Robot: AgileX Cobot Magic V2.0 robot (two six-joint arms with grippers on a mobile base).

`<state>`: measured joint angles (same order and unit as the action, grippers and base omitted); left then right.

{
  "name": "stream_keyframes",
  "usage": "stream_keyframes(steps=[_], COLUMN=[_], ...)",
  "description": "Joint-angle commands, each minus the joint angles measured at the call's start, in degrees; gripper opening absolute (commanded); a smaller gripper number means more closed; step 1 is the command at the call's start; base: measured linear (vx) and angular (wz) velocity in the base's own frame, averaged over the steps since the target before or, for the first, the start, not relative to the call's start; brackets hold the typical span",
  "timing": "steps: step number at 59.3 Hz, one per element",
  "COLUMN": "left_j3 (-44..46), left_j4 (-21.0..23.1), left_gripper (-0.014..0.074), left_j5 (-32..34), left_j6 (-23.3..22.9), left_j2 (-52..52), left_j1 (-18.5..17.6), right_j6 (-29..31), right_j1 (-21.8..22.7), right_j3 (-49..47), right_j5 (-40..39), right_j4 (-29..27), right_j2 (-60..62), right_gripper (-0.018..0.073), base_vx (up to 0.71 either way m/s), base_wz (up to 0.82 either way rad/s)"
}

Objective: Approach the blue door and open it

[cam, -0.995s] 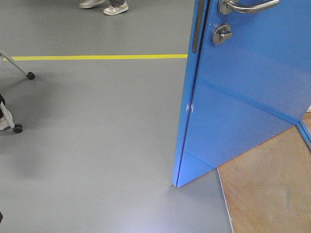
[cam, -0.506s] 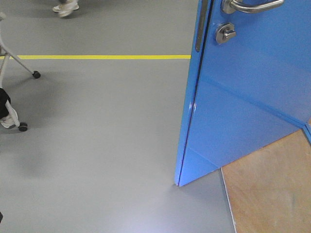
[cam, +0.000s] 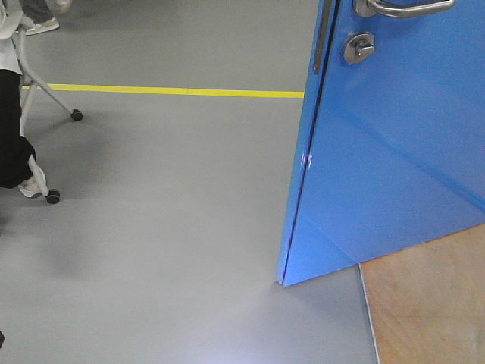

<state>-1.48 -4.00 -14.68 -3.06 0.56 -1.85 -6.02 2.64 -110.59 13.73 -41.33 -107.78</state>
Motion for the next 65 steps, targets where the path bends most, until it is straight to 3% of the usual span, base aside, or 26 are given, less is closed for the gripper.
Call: stream_keyframes(steps=[1, 65], left_j3=[1.38, 1.38], left_j4=[0.13, 0.13], left_gripper=[0.0071, 0.0071], left_j5=[4.35, 4.35], left_j6=[-0.23, -0.23], left_j2=[1.02, 1.02], left_j1=[-0.04, -0.04], right_j6=[0.57, 0.57], right_j1=[-0.92, -0.93], right_j3=[-1.74, -1.74], right_j5=[-2.26, -2.31], right_j4=[-1.13, -1.13], right_j2=[2.78, 2.78], right_gripper=[-0.0004, -0.0004], base_vx=[0.11, 0.16], base_wz=[0.14, 0.03])
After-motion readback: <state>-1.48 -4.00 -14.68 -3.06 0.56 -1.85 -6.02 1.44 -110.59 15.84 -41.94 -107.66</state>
